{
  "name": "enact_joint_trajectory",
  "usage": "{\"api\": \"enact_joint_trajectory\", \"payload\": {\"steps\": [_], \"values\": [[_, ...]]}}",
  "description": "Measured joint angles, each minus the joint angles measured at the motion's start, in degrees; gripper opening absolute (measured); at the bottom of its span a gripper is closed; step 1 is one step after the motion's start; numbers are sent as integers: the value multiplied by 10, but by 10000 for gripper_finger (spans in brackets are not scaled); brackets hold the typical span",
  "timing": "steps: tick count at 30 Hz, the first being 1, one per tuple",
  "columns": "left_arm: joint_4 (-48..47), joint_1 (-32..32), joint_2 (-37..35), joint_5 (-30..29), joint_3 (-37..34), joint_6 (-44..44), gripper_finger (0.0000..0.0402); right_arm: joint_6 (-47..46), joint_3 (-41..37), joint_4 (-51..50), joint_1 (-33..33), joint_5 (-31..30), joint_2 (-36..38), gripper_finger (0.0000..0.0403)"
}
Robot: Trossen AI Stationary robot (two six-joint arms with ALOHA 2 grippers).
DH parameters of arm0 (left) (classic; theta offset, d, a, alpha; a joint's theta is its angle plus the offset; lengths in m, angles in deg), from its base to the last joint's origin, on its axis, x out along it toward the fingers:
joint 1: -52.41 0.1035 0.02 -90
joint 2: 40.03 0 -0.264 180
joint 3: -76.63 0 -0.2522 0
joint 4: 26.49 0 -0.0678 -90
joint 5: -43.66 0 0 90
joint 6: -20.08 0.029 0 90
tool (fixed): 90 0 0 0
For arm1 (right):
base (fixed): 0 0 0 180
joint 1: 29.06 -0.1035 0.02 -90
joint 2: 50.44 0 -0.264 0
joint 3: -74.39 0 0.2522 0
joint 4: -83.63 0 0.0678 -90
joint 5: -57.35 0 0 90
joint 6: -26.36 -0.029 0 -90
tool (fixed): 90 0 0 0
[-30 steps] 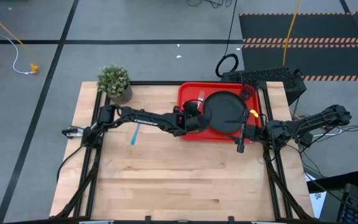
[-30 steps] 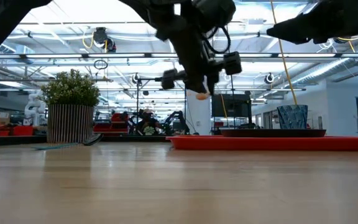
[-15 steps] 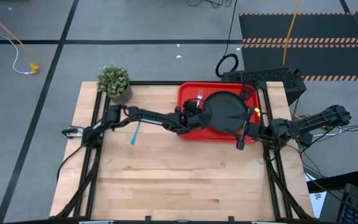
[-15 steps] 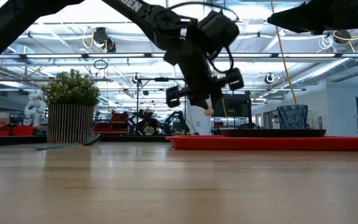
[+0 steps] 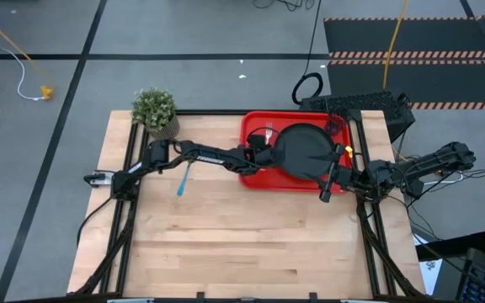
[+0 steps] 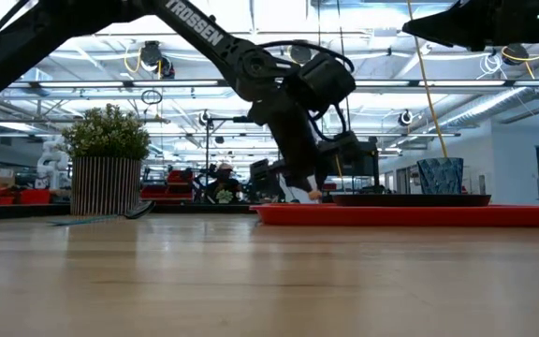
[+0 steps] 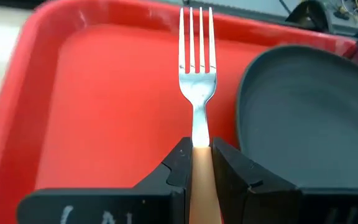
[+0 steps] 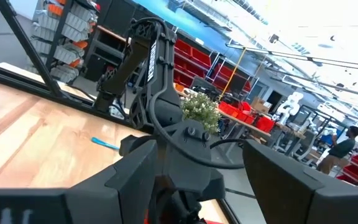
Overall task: Pick and place plate/cup/fork/spoon on tray
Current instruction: Put the yellow fork to the left of the black plate on the red tray
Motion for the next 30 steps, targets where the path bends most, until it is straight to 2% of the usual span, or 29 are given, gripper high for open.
{"api": "enact_joint_trajectory", "payload": {"steps": [9, 21, 30], "values": [[0, 2, 16, 43, 0, -25, 47, 2, 0, 0, 0, 0, 0, 231], [-5, 2, 30, 38, 0, -58, 50, 2, 0, 0, 0, 0, 0, 231], [-6, 2, 29, 34, 0, -71, 123, 2, 0, 0, 0, 0, 0, 231]]}}
